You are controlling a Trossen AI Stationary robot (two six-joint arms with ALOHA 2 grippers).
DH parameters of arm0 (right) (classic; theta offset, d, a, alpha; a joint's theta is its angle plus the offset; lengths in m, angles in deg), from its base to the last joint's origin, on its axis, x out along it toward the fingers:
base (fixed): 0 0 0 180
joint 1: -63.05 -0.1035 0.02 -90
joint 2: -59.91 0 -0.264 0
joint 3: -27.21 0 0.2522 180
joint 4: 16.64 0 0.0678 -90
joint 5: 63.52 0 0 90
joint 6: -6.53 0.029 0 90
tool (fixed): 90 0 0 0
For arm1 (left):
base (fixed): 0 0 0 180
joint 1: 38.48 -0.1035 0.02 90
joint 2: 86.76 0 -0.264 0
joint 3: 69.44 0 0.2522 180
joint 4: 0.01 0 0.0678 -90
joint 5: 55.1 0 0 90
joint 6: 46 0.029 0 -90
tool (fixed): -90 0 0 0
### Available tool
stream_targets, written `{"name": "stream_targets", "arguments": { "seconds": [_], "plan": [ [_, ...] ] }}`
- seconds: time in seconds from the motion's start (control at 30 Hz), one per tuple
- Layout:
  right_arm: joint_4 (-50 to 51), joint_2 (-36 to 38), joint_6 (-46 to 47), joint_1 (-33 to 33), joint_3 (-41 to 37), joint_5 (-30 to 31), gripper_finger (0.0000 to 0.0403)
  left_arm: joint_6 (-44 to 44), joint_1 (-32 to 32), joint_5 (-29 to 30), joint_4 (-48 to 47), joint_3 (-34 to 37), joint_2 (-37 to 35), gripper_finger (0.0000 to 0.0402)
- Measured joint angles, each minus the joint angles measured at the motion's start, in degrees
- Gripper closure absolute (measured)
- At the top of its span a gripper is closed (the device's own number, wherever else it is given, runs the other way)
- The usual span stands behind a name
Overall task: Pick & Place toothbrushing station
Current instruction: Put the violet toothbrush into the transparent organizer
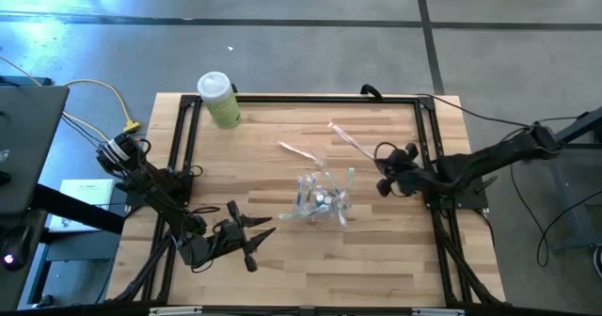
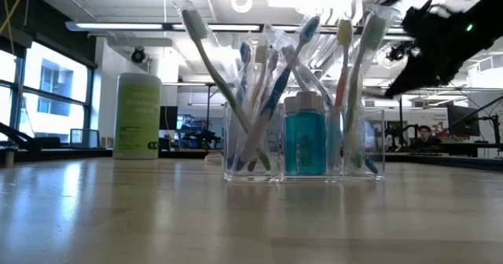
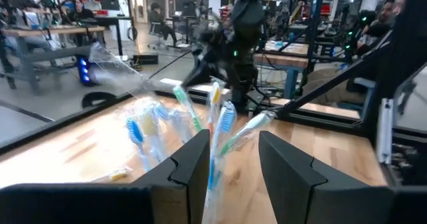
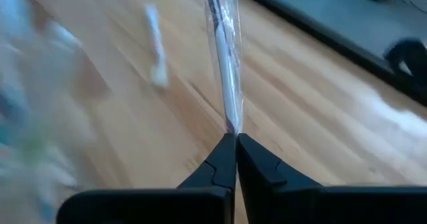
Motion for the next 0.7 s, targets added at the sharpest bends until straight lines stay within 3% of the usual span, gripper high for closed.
{"name": "stream_targets", "arguments": {
  "seconds": [0.17,0.3,0.5,0.7],
  "plan": [
    [-7.1,6.4,-4.2,-8.8,0.0,4.5,0.04,-1.8,-0.5,-5.0,-0.5,0.0,0.0,0.0276],
    [-20.6,6.8,-13.4,-17.6,0.0,5.7,0.04,-1.9,-2.4,-10.6,-1.0,0.0,0.0,0.0276],
    [-44.3,-2.0,-27.3,-27.4,0.1,4.6,0.04,-3.7,-7.5,-20.5,-1.0,0.0,0.0,0.0276],
    [-60.2,-16.9,-32.2,-28.5,0.1,1.7,0.04,-6.2,-13.9,-32.7,0.3,0.0,0.0,0.0276]
  ]
}}
